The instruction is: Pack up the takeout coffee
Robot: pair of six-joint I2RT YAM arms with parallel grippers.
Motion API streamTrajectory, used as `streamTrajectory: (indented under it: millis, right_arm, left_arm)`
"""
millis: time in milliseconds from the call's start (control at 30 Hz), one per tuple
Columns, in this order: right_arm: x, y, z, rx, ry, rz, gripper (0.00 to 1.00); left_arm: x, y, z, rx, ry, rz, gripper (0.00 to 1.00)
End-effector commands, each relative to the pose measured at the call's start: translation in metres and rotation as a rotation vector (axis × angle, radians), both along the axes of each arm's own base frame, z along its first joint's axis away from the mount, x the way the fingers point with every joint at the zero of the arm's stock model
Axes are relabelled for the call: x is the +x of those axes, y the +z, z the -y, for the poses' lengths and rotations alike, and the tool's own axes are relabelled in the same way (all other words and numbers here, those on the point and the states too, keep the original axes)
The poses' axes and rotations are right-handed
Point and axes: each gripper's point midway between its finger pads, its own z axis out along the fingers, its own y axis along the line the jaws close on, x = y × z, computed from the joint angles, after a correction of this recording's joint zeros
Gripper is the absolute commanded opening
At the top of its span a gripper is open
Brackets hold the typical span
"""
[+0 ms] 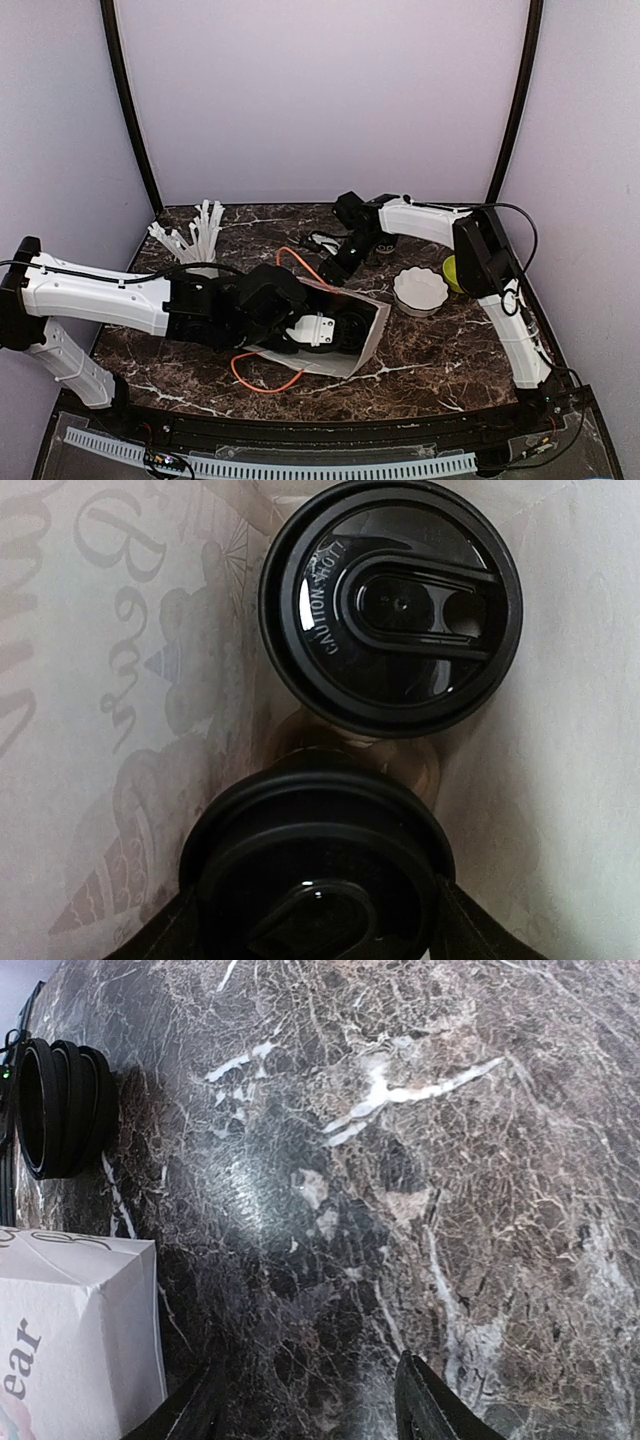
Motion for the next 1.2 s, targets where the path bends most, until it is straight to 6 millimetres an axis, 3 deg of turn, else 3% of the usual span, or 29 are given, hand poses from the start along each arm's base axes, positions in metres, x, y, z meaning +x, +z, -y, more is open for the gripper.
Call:
streamTrajectory:
  millis: [0, 267, 533, 933, 1167]
  right_arm:
    - [-0.018, -0.015, -0.005, 0.005, 0.024, -0.086, 0.57]
    - [-0.024, -0.019, -0.01, 0.028, 0.034, -0.132, 0.58]
    - [-0.024, -0.024, -0.006, 0.016, 0.022, -0.147, 0.58]
    - [-0.026, -0.019, -0.003, 0.037, 0.025, -0.177, 0.58]
    - [-0.028, -0.017, -0.004, 0.05, 0.028, -0.191, 0.58]
  left_arm:
    - [0.002, 0.007, -0.001, -0.055, -0.008, -0.008, 0.53]
    - [-0.007, -0.005, 0.0, -0.051, -0.022, -0.085, 0.52]
    - [-0.008, 0.002, -0.003, -0.048, -0.011, -0.097, 0.5]
    - [0.011, -0.008, -0.012, 0.027, 0.047, -0.002, 0.48]
    - [0.011, -0.012, -0.012, 0.024, 0.05, -0.025, 0.48]
